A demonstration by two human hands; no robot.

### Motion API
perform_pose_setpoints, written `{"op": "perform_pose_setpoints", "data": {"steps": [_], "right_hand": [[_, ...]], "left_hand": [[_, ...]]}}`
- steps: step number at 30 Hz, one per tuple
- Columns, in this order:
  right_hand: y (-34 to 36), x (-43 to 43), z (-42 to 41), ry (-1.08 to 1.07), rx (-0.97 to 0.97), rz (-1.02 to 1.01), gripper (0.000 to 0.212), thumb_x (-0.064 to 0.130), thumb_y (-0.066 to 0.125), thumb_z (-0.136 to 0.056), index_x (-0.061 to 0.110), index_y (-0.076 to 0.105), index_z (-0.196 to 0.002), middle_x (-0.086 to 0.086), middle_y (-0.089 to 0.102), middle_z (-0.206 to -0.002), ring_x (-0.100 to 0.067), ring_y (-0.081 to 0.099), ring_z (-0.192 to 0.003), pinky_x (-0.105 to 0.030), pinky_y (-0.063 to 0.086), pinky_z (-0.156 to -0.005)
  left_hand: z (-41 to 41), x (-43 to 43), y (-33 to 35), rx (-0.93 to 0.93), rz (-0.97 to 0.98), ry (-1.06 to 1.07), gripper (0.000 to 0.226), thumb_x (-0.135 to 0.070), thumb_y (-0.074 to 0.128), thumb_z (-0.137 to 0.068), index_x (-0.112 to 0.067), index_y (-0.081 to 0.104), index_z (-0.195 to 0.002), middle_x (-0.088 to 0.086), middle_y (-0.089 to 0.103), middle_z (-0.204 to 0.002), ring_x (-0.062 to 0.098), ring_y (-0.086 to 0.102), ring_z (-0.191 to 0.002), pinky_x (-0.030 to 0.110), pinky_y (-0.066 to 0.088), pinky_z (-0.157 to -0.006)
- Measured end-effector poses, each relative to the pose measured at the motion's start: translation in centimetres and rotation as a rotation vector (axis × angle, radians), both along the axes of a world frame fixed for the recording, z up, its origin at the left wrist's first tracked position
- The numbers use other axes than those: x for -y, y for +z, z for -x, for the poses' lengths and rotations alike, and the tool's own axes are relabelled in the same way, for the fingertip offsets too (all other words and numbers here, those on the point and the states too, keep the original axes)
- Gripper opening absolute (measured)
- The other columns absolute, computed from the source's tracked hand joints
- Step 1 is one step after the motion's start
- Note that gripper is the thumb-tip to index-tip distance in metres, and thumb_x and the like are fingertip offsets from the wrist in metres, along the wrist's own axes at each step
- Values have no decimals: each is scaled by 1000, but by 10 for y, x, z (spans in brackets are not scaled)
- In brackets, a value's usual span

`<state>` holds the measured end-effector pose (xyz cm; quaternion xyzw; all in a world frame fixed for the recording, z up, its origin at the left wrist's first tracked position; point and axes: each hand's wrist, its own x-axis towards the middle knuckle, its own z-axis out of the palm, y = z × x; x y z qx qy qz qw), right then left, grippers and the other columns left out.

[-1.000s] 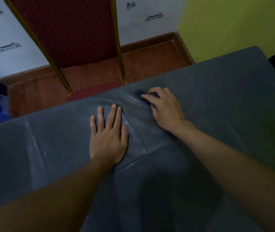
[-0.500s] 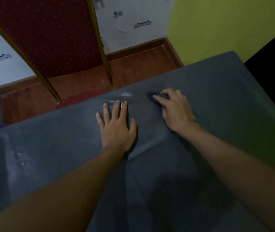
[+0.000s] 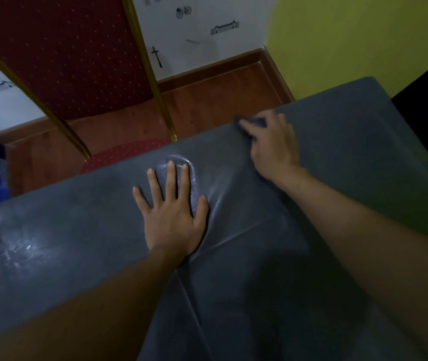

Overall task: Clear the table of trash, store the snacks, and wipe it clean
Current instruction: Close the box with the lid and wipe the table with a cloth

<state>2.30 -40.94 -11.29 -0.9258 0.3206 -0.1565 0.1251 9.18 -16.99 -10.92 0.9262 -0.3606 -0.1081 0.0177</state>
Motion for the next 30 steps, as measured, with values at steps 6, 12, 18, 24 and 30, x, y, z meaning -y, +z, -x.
{"op": "perform_pose_setpoints", "data": {"steps": [6, 12, 18, 24, 30], "right_hand": [[4, -25, -16, -100, 59, -63, 46, 8, 59, -85, 26, 67, -126, -3, 57, -122, -29, 50, -103, -41, 45, -83], [-7, -8, 18, 169, 93, -21, 41, 4, 56, -86, 20, 72, -119, -4, 62, -121, -32, 53, -95, -45, 49, -77], [2, -9, 34, -263, 93, -79, 41, 5, 59, -86, 22, 69, -122, -1, 59, -125, -30, 49, -105, -45, 49, -84], [-7, -41, 73, 262, 84, 3, 45, -3, 63, -81, 17, 72, -120, -3, 64, -119, -29, 52, -89, -42, 50, -73], [1, -15, 106, -192, 44, 19, 39, 11, 53, -88, 26, 71, -119, 0, 62, -119, -32, 50, -96, -44, 49, -79]], "left_hand": [[0, 2, -2, 8, -6, 0, 71, -63, 15, -98, -31, -7, -156, -7, -13, -165, 28, -22, -149, 64, -6, -117], [1, 1, -2, 16, -5, 4, 71, -64, 14, -97, -31, -4, -157, -7, -11, -165, 27, -20, -150, 63, -5, -117], [1, 2, -1, 11, 9, 15, 71, -65, 15, -96, -32, -3, -157, -7, -9, -165, 26, -20, -150, 62, -6, -118], [2, 2, -1, 10, 48, 14, 73, -68, 15, -95, -34, -4, -156, -7, -7, -165, 26, -18, -150, 56, -7, -120], [4, 1, -2, 35, 86, 2, 70, -62, 17, -98, -28, 5, -157, -4, -1, -166, 27, -13, -151, 51, -6, -122]]}}
